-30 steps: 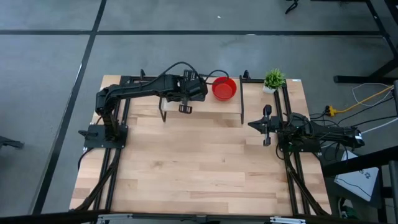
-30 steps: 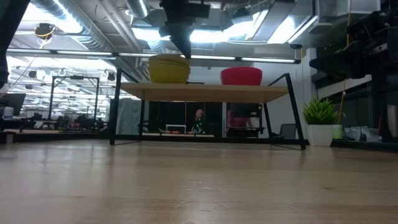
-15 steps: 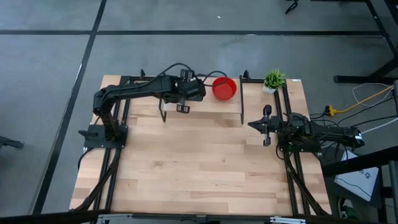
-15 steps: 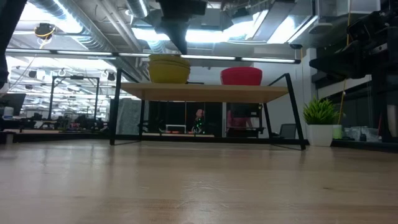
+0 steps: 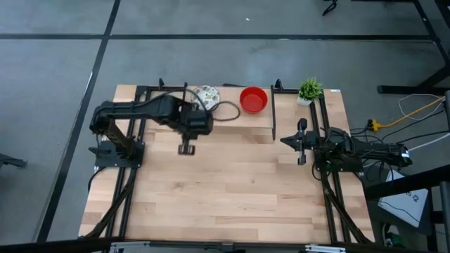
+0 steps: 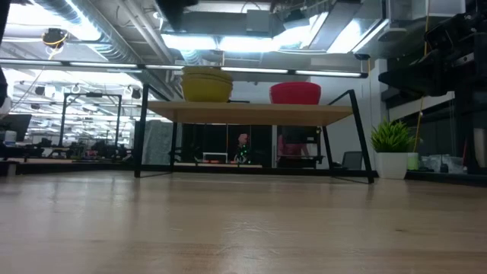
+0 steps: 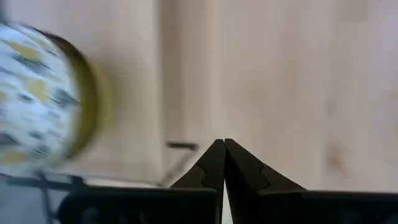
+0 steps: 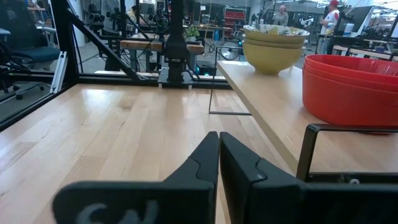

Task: Pick & Place Mini bowls
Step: Return to Home Position

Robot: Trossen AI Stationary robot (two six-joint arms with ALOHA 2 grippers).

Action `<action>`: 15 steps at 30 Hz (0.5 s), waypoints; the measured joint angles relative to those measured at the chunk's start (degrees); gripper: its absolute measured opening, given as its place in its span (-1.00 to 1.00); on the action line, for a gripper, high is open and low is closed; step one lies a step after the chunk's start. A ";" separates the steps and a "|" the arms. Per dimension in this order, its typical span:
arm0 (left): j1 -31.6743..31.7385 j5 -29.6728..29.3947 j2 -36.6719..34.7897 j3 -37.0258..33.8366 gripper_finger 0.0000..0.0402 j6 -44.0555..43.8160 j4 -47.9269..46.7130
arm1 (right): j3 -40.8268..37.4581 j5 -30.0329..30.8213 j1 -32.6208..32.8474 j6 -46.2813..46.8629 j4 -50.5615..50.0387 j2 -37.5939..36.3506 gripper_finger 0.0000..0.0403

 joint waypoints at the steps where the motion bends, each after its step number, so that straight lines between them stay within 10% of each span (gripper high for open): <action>1: -1.01 1.01 -0.20 0.00 -0.99 -1.56 -1.16 | -0.01 0.00 0.00 0.00 0.00 0.00 -0.91; 7: -6.94 1.29 -4.74 -8.89 -0.99 -8.01 1.26 | 0.01 0.00 0.01 0.00 0.00 0.00 -0.91; 15: -14.33 2.52 -21.45 -41.12 -1.00 -19.70 24.66 | -0.01 0.00 0.01 0.00 0.00 0.00 -0.91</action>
